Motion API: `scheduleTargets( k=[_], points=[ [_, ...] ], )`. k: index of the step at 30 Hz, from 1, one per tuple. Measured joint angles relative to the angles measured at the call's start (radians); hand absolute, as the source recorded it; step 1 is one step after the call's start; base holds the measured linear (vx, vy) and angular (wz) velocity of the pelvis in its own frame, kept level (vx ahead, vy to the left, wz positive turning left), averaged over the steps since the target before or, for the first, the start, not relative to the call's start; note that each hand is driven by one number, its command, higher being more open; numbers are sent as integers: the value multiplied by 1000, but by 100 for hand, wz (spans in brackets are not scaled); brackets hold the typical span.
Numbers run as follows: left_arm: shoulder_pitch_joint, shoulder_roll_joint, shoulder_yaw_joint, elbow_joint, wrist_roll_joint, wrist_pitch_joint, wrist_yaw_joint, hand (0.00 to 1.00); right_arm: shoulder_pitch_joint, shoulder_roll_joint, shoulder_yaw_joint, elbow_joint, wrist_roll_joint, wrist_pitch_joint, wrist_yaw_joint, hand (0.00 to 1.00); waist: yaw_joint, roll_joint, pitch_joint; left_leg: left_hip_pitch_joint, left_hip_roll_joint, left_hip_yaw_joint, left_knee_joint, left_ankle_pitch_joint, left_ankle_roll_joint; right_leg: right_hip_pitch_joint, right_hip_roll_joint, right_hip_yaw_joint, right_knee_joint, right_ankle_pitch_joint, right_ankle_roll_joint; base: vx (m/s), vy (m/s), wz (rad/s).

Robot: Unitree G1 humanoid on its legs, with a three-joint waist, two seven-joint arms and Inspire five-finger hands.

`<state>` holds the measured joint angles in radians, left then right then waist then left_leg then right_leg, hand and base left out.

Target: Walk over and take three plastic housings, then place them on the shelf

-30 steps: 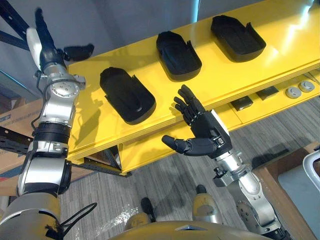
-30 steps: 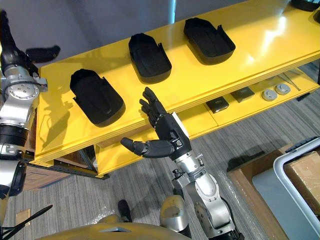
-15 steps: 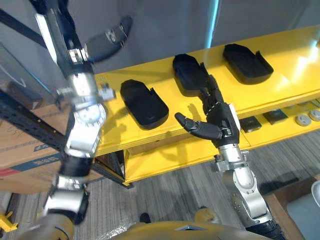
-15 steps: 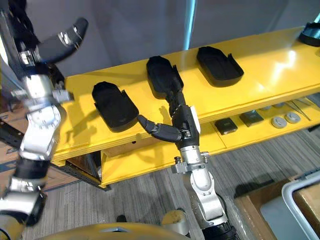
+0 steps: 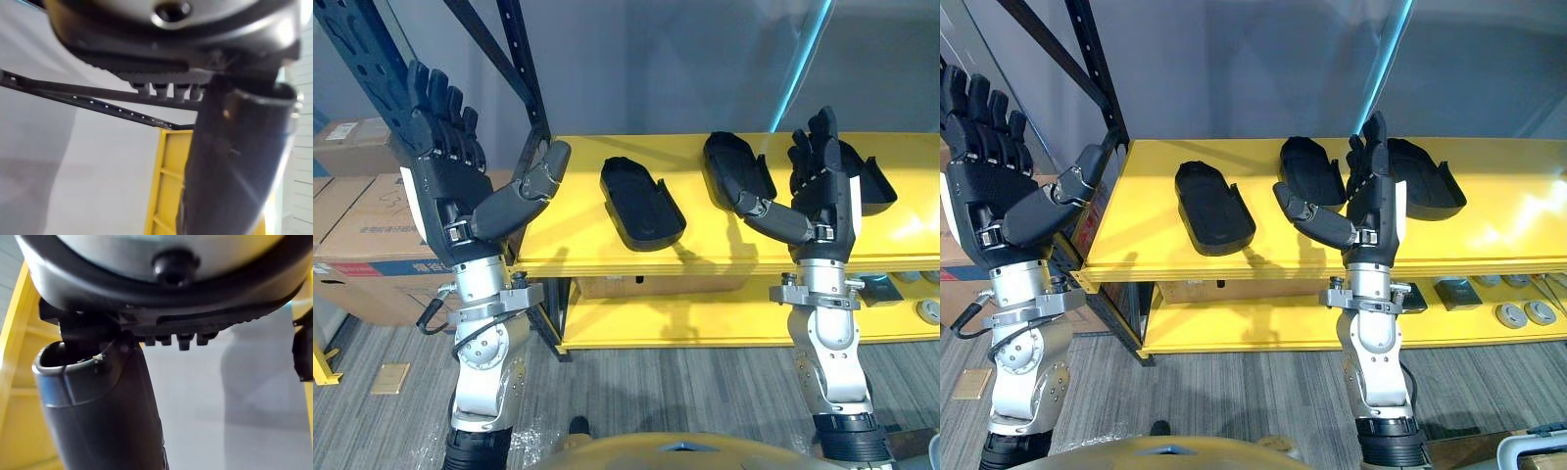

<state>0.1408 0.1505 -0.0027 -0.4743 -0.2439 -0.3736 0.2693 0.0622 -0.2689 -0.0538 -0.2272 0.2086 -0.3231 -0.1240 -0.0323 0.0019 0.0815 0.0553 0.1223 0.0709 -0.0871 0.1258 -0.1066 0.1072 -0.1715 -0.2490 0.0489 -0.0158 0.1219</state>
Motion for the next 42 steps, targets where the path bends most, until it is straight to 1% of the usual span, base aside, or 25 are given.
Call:
scheduleTargets(
  k=[2,3,4,6,9,12,13,16,17,20,21,24,26,27,30,33,36,38,40,42],
  points=[
    [33,-13,38,0,-25,-14,-9,100,16,0,-20,-1,-9,-1,21,100,1,-3,19,2,0,0,-1,0,0,1,0,1,2,-1,-1,0,0,0],
    [34,-22,63,-1,-31,-22,-9,100,26,2,-32,-2,-19,-3,31,100,3,-5,35,-4,0,0,-1,-4,-4,-3,0,0,1,-6,-6,0,0,0],
    [35,-23,74,-5,-36,-25,-10,100,32,3,-37,-3,-39,-3,35,100,3,-6,43,-6,0,0,-1,-7,-3,-5,0,0,1,-9,-2,0,0,0],
    [39,-26,103,-25,-46,-44,-9,100,63,4,-36,-8,-93,-3,80,100,4,-13,60,-23,0,4,1,-6,2,-24,0,4,2,-9,-2,0,0,0],
    [69,-29,110,-79,-64,-65,-18,100,103,3,-21,-30,-219,4,158,100,5,-24,68,-33,-1,6,2,-6,3,-35,-1,8,3,-8,0,0,0,0],
    [68,-32,126,-85,-64,-72,-30,100,104,-7,-8,-34,-292,5,193,100,8,-24,68,-33,-1,5,2,-9,3,-34,-1,6,4,-7,0,24,-6,2],
    [68,-32,132,-85,-64,-77,-32,100,104,-20,-5,-36,-320,5,209,100,13,-23,68,-33,-1,3,2,-9,4,-34,0,4,5,-4,0,42,-9,4],
    [68,-32,143,-85,-70,-82,-40,100,104,-83,3,-39,-329,4,251,100,23,-23,68,-33,-2,-2,2,-6,4,-29,-1,0,5,-4,1,50,-9,8],
    [69,-32,147,-85,-96,-82,-66,100,97,-115,6,-46,-365,4,273,100,24,-23,68,-34,-4,-9,2,-6,3,-26,-2,-6,5,-6,1,44,-7,12],
    [79,-29,150,-85,-148,-81,-143,100,73,-178,28,-46,-401,3,304,100,27,-23,68,-34,-5,-24,2,-6,3,-14,-3,-21,6,-10,2,28,-13,15],
    [99,-22,154,-86,-147,-81,-170,100,56,-209,45,-46,-413,2,308,100,29,-23,68,-34,-5,-26,2,-7,2,-12,-3,-22,8,-13,2,14,-18,10],
    [148,15,161,-86,-146,-72,-186,100,0,-266,83,-36,-442,-2,316,100,32,-23,69,-31,-6,-32,1,-11,2,-11,-6,-29,29,-29,3,-16,-17,7],
    [157,22,174,-86,-147,-68,-192,100,-29,-293,94,-16,-442,-20,332,100,36,-23,68,-31,-6,-38,-1,-14,6,-11,-7,-39,36,-34,2,-22,-17,8],
    [160,22,180,-86,-147,-68,-193,100,-39,-302,101,-10,-443,-20,336,100,38,-23,68,-32,-6,-39,-1,-14,7,-10,-7,-42,36,-35,1,-27,-19,10],
    [176,26,187,-86,-148,-68,-194,100,-51,-342,130,14,-478,-24,352,100,57,-24,69,-32,-6,-47,-1,-14,7,-2,-7,-52,35,-37,2,-14,-15,9],
    [182,27,209,-86,-147,-67,-192,100,-105,-367,182,71,-521,-21,358,100,59,-25,69,-37,-6,-50,-2,-14,7,-1,-8,-64,35,-38,2,-6,-11,10],
    [182,27,215,-84,-145,-61,-179,100,-140,-376,203,117,-524,-13,357,100,62,-26,70,-45,-7,-51,-2,-13,8,-1,-10,-72,35,-38,2,-1,-8,12],
    [185,28,217,-75,-132,-51,-154,100,-165,-403,220,141,-558,-8,357,100,69,-27,70,-46,-8,-51,-2,-12,9,-1,-11,-74,35,-38,2,6,-7,5],
    [185,28,218,-57,-103,-33,-136,100,-172,-421,226,159,-559,3,358,100,81,-28,71,-47,-8,-51,-2,-10,12,-1,-11,-75,35,-38,2,0,0,0],
    [200,29,227,-5,-81,-10,-125,100,-199,-434,243,202,-560,16,358,100,85,-28,73,-48,-8,-53,-2,-10,12,-1,-11,-76,35,-38,2,0,0,0]
  ],
)
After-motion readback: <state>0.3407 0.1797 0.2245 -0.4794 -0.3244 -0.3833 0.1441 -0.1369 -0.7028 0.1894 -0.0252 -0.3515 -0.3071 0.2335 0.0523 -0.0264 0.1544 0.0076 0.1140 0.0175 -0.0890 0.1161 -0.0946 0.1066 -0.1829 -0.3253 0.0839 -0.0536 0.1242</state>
